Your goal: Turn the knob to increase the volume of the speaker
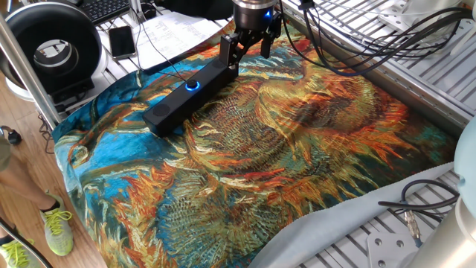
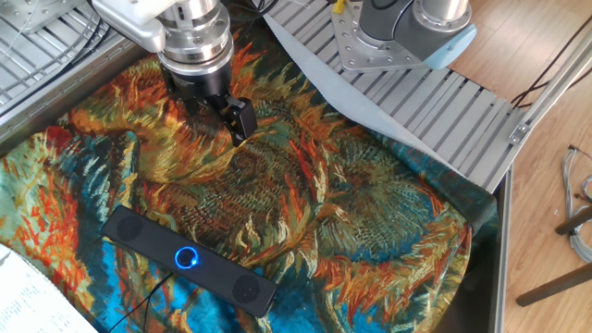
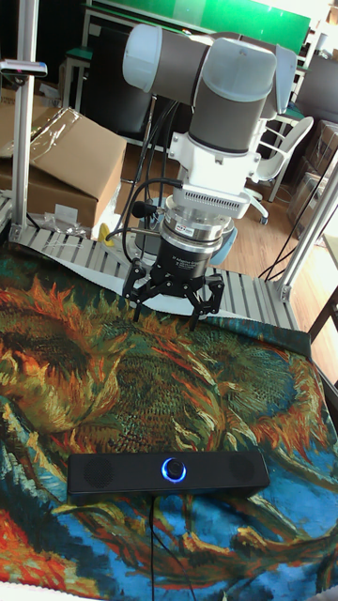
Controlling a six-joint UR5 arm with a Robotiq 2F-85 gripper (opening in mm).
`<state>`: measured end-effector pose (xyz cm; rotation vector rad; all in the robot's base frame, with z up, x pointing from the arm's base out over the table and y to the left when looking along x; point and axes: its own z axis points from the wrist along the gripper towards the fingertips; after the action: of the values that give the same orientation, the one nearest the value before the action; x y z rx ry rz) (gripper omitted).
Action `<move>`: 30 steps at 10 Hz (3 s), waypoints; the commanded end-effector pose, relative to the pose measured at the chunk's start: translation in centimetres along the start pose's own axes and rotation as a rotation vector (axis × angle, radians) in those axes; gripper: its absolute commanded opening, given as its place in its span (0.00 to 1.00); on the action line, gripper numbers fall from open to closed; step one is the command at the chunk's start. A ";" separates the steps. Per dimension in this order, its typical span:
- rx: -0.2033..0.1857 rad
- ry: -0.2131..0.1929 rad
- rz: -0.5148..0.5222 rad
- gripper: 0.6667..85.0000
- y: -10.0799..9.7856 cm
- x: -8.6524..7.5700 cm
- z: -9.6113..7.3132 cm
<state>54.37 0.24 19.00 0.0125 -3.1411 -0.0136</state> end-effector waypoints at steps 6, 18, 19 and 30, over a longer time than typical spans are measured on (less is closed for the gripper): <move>-0.049 -0.171 0.245 0.02 0.9 -4.5 -0.4; -0.032 -0.209 0.216 0.02 0.5 -5.4 -0.6; -0.027 -0.194 0.211 0.02 0.4 -5.0 -0.5; -0.019 -0.178 0.250 0.02 0.1 -4.6 -0.4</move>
<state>59.17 0.18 19.33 -0.3943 -3.3028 -0.0278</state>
